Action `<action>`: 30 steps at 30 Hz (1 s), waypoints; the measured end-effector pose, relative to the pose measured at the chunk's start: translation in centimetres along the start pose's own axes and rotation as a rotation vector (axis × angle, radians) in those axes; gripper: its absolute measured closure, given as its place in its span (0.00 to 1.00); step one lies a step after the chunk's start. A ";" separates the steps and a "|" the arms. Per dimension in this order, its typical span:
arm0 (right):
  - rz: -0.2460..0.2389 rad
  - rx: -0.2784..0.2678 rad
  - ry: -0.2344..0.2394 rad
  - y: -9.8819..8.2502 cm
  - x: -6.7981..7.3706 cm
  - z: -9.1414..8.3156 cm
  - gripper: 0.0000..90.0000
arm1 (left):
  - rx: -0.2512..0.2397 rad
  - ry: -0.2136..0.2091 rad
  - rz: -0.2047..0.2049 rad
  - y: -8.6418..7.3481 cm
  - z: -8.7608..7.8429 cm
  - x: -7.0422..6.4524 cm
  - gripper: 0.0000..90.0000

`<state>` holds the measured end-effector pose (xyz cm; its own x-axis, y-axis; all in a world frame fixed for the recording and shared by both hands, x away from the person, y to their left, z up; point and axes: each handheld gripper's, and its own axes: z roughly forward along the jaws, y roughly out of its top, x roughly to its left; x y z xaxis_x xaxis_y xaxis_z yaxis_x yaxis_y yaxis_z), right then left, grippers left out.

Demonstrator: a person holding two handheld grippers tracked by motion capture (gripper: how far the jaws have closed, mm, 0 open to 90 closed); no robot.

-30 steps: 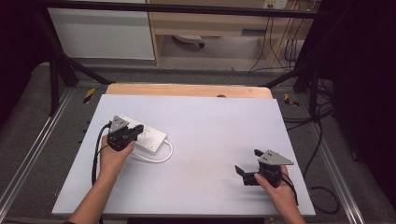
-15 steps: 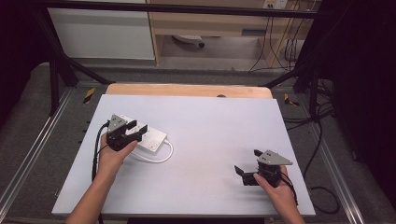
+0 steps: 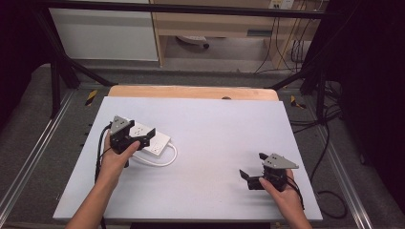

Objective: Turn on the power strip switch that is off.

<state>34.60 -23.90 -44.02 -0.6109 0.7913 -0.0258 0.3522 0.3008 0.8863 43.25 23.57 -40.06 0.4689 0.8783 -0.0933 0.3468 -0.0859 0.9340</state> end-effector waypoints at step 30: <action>0.001 0.005 0.003 0.0 0.0 0.1 0.03 | -0.019 -0.038 -0.012 0.5 -5.8 -0.9 0.07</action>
<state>34.66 -23.85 -44.10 -0.6128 0.7899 -0.0229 0.3567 0.3023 0.8839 38.30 25.46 -37.47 0.4956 0.8605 -0.1175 0.3370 -0.0659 0.9392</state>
